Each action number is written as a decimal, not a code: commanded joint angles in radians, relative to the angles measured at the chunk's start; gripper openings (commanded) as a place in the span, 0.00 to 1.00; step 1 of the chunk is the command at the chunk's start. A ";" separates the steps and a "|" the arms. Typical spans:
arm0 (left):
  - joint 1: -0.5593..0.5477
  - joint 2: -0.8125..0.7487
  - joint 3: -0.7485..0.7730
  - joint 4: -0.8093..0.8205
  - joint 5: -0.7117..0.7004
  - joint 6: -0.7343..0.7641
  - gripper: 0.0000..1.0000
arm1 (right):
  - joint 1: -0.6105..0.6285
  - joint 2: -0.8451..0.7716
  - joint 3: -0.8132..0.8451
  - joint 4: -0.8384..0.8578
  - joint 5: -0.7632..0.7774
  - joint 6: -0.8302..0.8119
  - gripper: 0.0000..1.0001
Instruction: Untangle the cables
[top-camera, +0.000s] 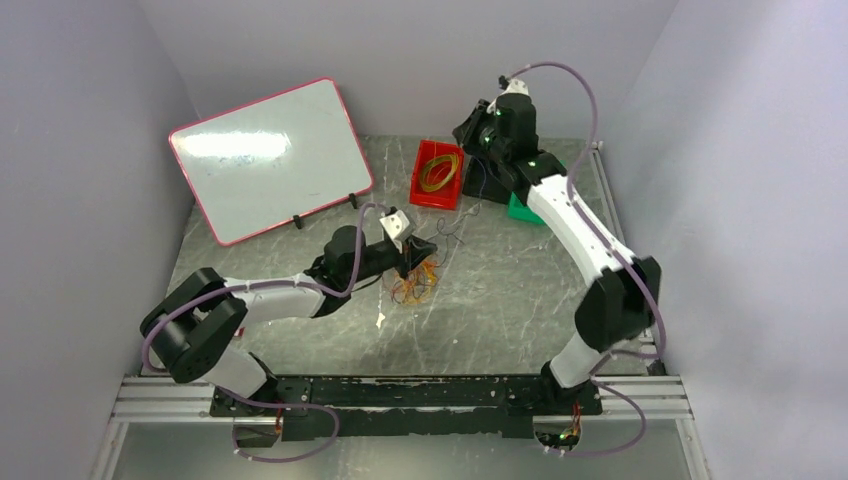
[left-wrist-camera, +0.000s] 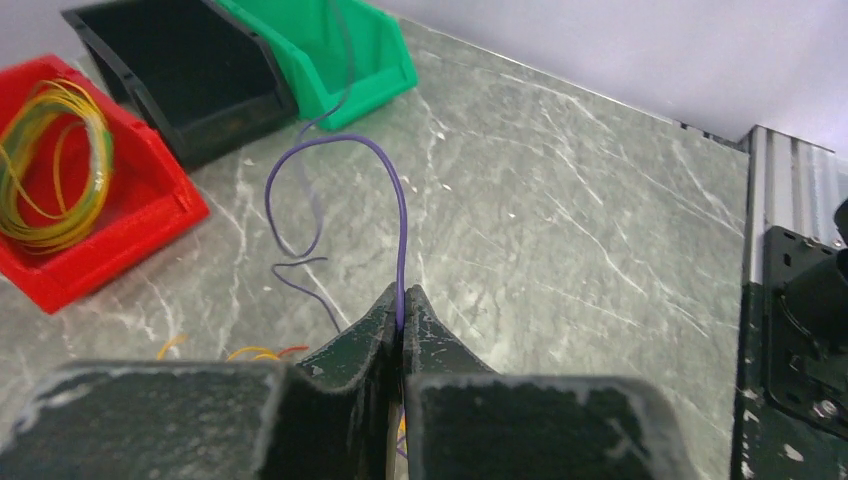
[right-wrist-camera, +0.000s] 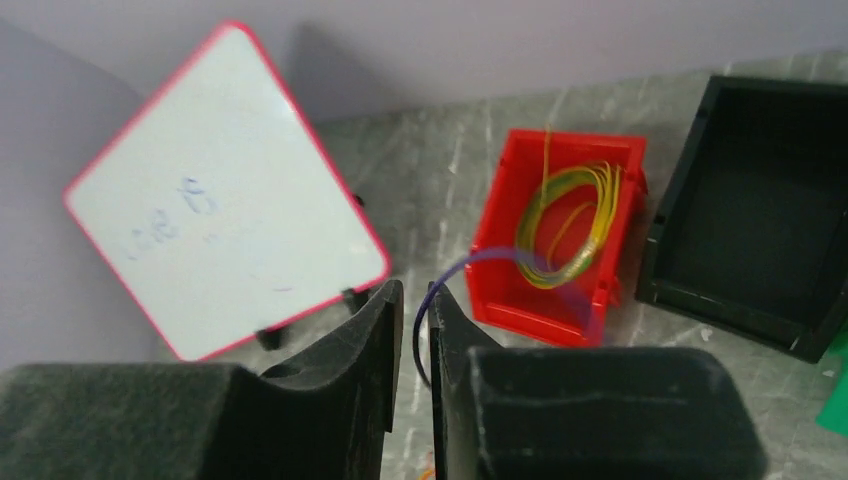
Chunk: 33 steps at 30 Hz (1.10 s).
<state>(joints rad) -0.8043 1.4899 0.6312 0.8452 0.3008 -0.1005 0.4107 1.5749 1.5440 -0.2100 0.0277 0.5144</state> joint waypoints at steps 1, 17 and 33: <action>-0.021 0.003 -0.007 0.014 0.056 -0.053 0.07 | -0.043 0.122 0.011 0.089 -0.130 -0.032 0.20; -0.096 -0.160 0.099 -0.163 0.099 -0.249 0.07 | -0.082 0.216 0.083 0.117 -0.220 -0.116 0.27; -0.088 -0.102 0.079 -0.282 -0.188 -0.364 0.07 | -0.086 -0.398 -0.559 0.093 -0.127 -0.129 0.55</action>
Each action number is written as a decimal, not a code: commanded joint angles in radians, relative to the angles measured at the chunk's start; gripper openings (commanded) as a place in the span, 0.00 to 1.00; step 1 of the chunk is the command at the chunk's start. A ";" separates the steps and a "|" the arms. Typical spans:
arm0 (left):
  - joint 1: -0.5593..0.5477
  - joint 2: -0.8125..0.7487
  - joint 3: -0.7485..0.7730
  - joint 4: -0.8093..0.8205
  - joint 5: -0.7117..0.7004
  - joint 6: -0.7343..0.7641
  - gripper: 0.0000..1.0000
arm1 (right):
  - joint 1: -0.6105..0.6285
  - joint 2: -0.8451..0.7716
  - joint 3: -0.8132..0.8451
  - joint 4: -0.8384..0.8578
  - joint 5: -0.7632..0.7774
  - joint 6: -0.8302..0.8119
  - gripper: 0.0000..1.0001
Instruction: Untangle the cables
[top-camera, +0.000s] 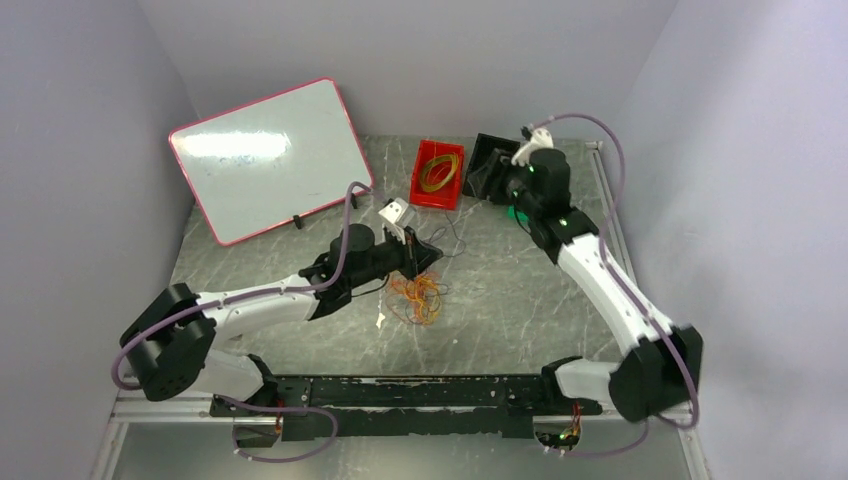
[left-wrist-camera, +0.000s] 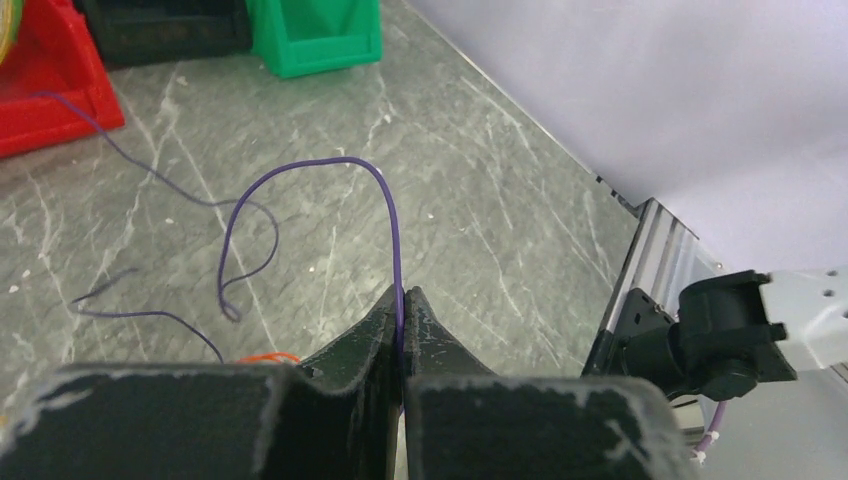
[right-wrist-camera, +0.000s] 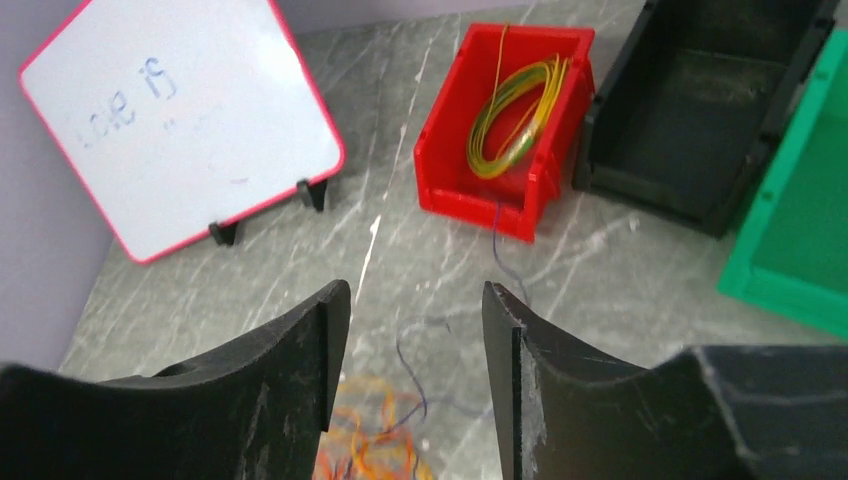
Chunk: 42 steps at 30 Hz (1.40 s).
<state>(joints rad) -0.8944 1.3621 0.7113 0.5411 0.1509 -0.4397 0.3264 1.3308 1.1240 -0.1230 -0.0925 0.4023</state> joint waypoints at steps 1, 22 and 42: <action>0.004 0.032 -0.003 0.029 -0.035 -0.023 0.07 | -0.001 -0.198 -0.191 0.020 -0.021 -0.005 0.56; 0.125 0.037 0.048 0.003 0.019 -0.086 0.07 | 0.404 -0.281 -0.809 0.848 0.036 0.107 0.59; 0.124 -0.033 0.072 -0.062 0.094 -0.077 0.07 | 0.482 0.092 -0.672 1.046 0.101 0.022 0.45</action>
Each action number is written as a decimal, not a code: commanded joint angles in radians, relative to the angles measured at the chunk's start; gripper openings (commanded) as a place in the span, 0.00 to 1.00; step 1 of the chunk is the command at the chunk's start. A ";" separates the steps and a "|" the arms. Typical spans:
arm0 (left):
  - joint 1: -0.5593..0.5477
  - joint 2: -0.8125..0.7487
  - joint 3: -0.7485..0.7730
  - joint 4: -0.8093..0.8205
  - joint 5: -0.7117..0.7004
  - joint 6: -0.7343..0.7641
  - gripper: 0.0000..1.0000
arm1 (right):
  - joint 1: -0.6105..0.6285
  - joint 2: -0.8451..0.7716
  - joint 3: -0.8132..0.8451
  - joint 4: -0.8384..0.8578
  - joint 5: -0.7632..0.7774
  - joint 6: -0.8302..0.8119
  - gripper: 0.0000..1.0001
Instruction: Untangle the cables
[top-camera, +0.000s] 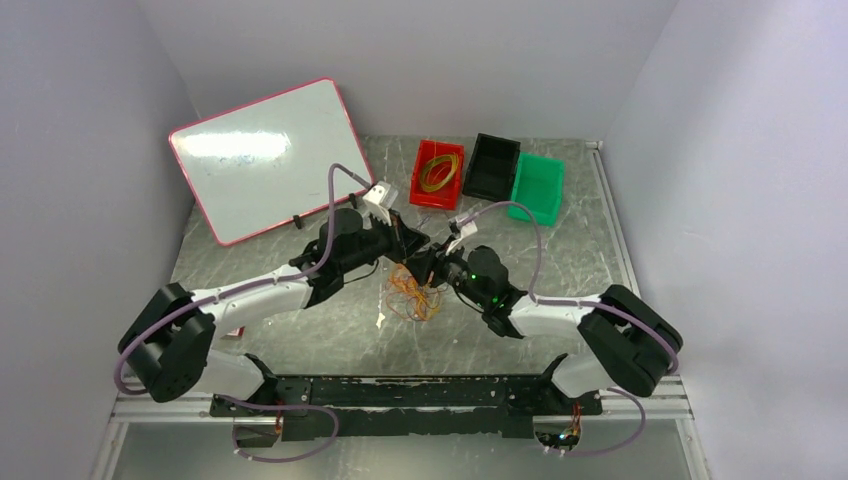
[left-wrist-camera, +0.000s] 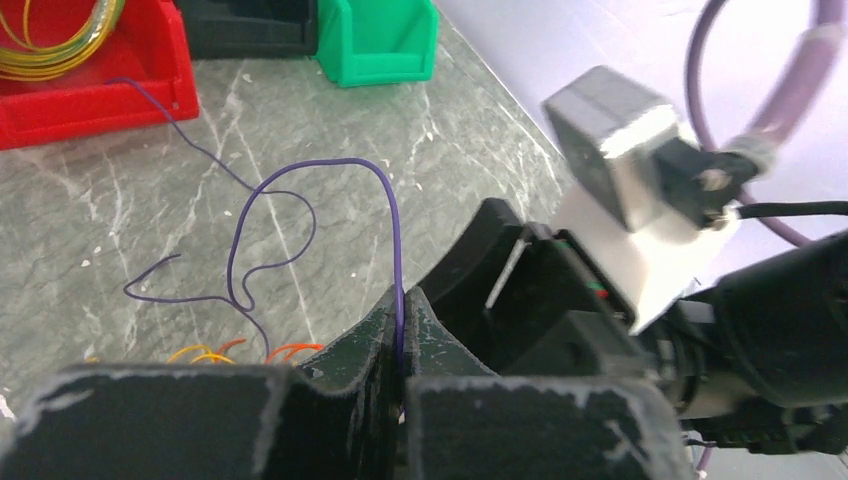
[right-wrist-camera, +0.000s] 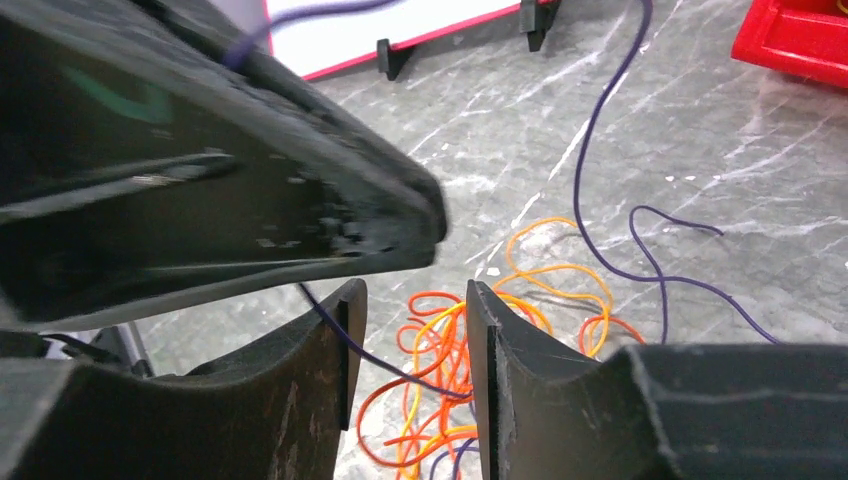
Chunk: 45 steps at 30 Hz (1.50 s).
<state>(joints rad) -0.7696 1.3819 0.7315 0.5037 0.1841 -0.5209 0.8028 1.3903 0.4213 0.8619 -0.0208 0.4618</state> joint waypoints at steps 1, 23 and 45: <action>-0.002 -0.062 0.056 -0.032 0.064 0.006 0.07 | 0.006 0.045 0.037 0.063 0.028 -0.040 0.44; -0.002 -0.177 0.417 -0.375 -0.081 0.129 0.07 | 0.030 0.131 -0.049 0.106 0.023 -0.015 0.42; 0.014 -0.123 0.816 -0.556 -0.085 0.268 0.07 | 0.062 0.172 -0.096 0.130 0.015 -0.006 0.45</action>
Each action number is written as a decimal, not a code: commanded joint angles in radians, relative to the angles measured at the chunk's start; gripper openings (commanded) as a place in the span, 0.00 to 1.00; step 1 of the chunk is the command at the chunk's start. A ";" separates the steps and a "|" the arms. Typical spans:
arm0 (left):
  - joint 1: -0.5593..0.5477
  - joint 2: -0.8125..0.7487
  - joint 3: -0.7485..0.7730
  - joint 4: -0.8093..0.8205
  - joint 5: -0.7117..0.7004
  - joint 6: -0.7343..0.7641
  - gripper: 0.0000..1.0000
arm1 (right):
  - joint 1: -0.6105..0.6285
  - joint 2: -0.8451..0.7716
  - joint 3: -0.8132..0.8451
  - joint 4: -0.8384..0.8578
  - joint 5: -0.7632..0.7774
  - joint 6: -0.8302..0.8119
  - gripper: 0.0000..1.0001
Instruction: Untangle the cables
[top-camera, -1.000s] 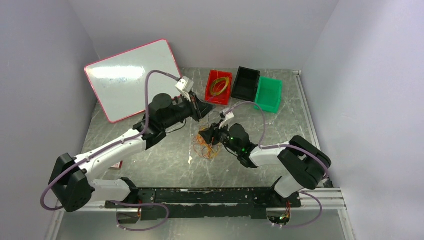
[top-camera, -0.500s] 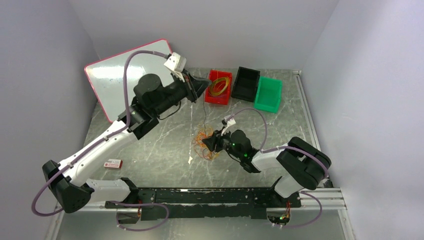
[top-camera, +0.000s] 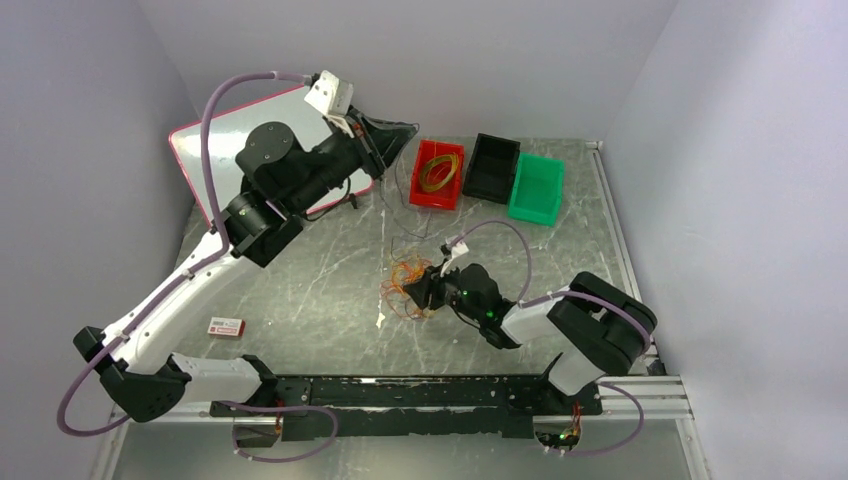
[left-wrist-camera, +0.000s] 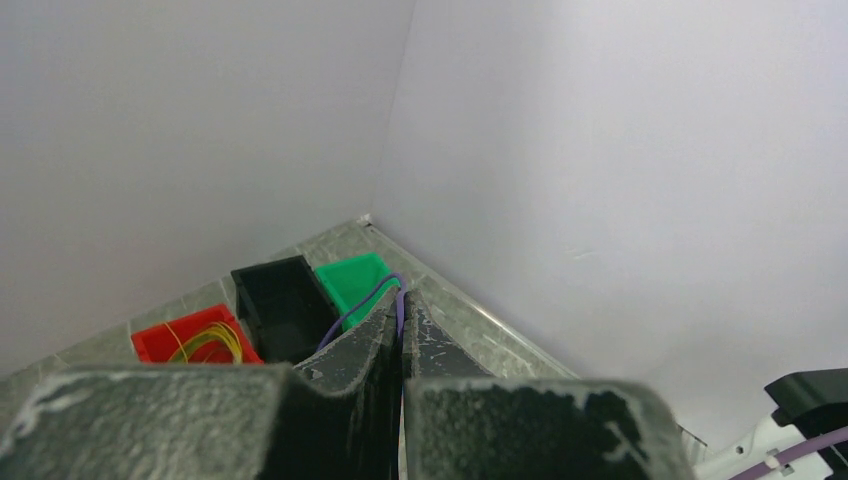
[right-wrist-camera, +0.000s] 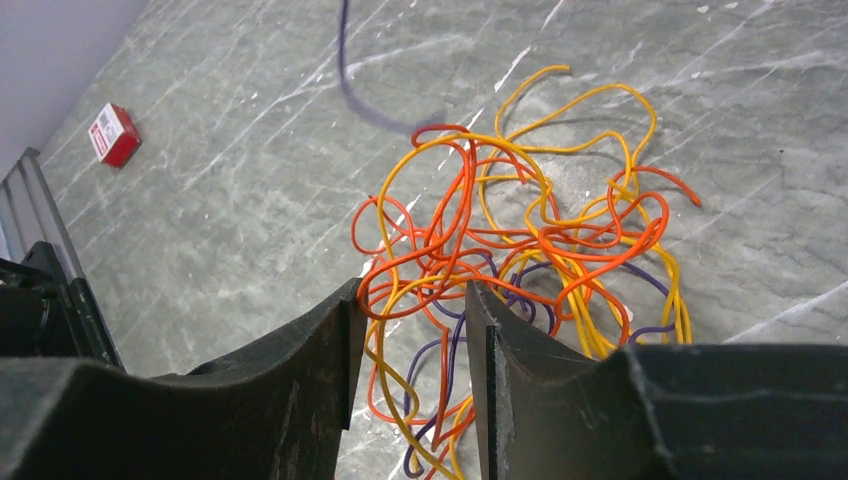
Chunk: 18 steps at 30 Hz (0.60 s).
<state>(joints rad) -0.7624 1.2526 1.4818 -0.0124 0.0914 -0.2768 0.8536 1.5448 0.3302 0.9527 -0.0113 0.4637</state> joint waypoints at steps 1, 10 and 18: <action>0.008 0.008 0.078 -0.050 0.003 0.032 0.07 | 0.014 0.014 -0.007 0.039 0.005 -0.006 0.45; 0.011 0.006 0.122 -0.094 -0.114 0.152 0.07 | 0.019 -0.346 0.038 -0.218 -0.014 -0.050 0.53; 0.019 -0.018 0.087 -0.114 -0.106 0.245 0.07 | 0.019 -0.665 0.219 -0.581 -0.032 -0.175 0.66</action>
<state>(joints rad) -0.7532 1.2591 1.5791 -0.1059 -0.0044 -0.1001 0.8661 0.9714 0.4583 0.5762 -0.0303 0.3779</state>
